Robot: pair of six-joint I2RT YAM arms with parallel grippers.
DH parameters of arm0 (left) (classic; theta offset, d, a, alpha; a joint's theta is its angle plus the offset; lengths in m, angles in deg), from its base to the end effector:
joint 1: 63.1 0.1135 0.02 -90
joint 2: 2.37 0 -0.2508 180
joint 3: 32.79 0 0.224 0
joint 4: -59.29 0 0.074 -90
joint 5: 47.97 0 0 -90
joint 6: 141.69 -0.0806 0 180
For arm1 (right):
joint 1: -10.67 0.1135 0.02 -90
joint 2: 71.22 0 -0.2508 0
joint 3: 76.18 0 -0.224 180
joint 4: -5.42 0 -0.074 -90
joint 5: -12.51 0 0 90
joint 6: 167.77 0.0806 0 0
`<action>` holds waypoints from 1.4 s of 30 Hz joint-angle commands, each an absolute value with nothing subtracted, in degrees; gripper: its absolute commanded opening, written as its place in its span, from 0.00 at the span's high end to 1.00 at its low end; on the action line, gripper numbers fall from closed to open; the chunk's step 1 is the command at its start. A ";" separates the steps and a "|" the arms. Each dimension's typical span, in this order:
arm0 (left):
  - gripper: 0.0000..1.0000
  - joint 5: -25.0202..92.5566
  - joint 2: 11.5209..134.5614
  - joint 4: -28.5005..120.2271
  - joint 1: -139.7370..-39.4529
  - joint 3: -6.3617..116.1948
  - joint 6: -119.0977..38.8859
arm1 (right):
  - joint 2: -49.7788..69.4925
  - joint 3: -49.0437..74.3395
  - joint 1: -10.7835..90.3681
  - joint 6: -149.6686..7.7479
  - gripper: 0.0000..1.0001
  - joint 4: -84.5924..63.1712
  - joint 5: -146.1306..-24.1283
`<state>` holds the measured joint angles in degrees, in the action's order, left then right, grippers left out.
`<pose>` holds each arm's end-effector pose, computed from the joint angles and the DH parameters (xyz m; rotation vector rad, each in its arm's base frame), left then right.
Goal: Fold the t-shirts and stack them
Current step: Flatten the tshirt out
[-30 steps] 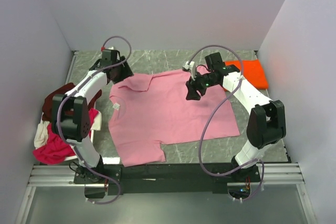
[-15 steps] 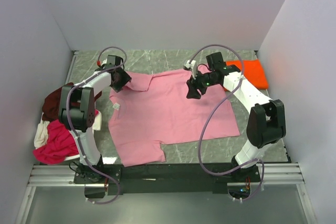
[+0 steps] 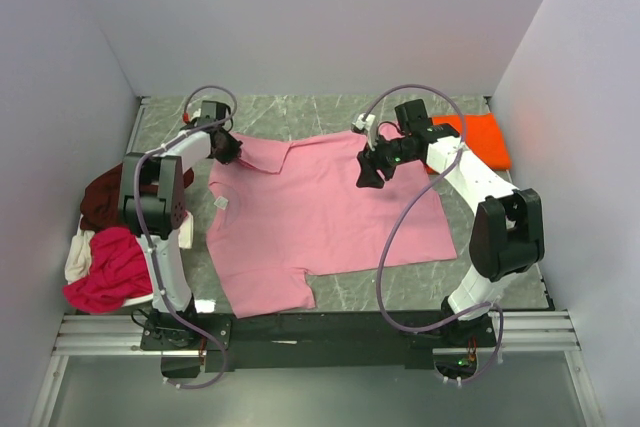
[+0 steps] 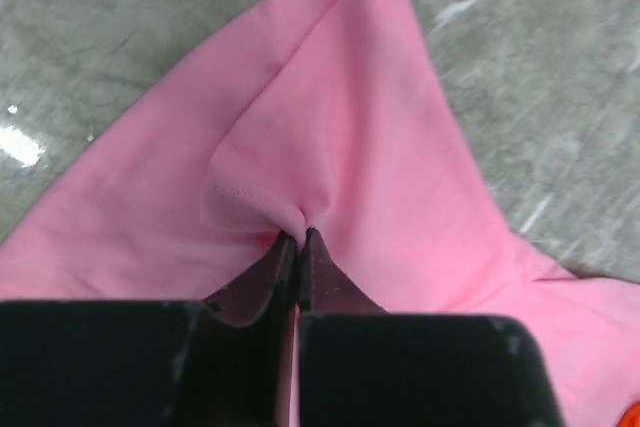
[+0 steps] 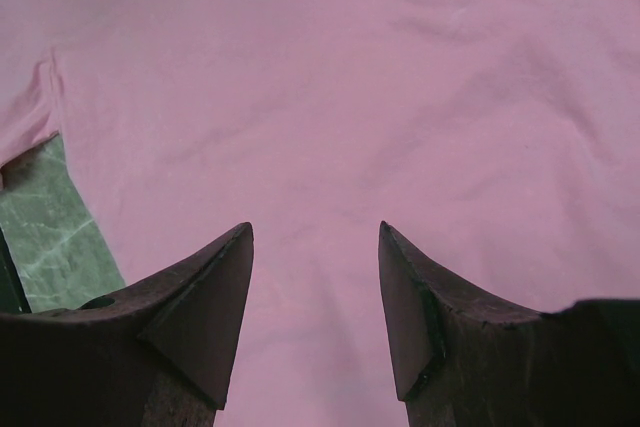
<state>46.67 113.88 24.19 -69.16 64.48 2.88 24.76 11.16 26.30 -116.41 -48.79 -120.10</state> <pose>0.4316 -0.0393 0.1406 -1.0745 2.3035 -0.3269 0.3140 0.1445 0.2375 -1.3068 1.9659 0.7601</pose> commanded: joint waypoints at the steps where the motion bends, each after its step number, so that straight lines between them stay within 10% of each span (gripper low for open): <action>1: 0.98 42.48 114.44 27.15 -67.93 69.40 0.53 | 25.01 11.47 25.78 -117.41 0.40 -48.87 -121.26; 11: 0.99 11.67 129.63 51.64 -60.38 87.23 13.90 | 25.54 11.55 25.43 -117.94 0.40 -48.88 -118.89; 15: 0.30 8.54 138.33 52.93 -58.97 103.18 20.22 | 25.81 11.91 24.47 -117.94 0.40 -48.26 -116.96; 21: 0.16 15.89 132.83 39.29 -58.97 104.24 0.91 | 25.19 13.13 23.15 -121.36 0.40 -48.61 -116.25; 32: 0.15 18.56 95.57 30.15 -64.75 71.45 -23.12 | 15.63 27.96 28.49 -155.29 0.39 -63.47 -115.57; 42: 0.48 19.36 67.52 27.50 -68.37 36.67 -21.64 | 3.13 47.59 46.42 -146.60 0.39 -47.05 -105.71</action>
